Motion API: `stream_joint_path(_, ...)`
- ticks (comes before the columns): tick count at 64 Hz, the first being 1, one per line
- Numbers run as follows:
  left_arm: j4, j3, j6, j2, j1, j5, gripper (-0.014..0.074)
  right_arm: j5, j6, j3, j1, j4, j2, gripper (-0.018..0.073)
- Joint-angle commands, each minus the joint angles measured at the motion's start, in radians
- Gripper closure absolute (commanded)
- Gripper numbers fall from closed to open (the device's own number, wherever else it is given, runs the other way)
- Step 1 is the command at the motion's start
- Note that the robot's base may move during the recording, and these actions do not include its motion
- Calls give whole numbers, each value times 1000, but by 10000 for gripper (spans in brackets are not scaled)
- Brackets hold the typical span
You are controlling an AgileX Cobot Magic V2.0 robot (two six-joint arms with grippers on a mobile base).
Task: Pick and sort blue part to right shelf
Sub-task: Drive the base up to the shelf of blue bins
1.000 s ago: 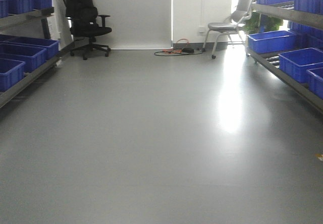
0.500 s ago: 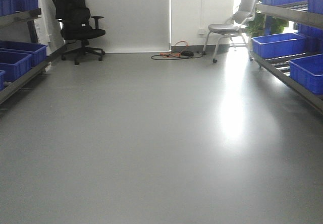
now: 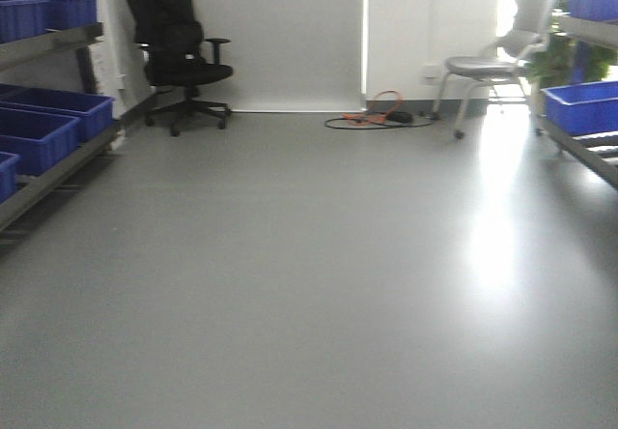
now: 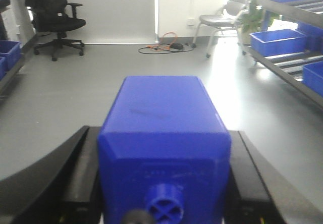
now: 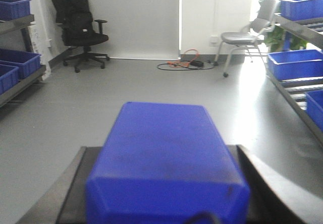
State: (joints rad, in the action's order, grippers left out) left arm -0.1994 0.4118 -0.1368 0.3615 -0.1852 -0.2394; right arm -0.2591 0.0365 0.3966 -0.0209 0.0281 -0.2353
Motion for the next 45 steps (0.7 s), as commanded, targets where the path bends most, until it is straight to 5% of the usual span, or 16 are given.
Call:
stream_joint_path(1,-3,30,2,4,-2,92,244,93,-6,28,5,-8,-8,127)
stream_joint_path(45,-3,30,2,4,-2,92,244,93,-6,28,5,-8,-8,127)
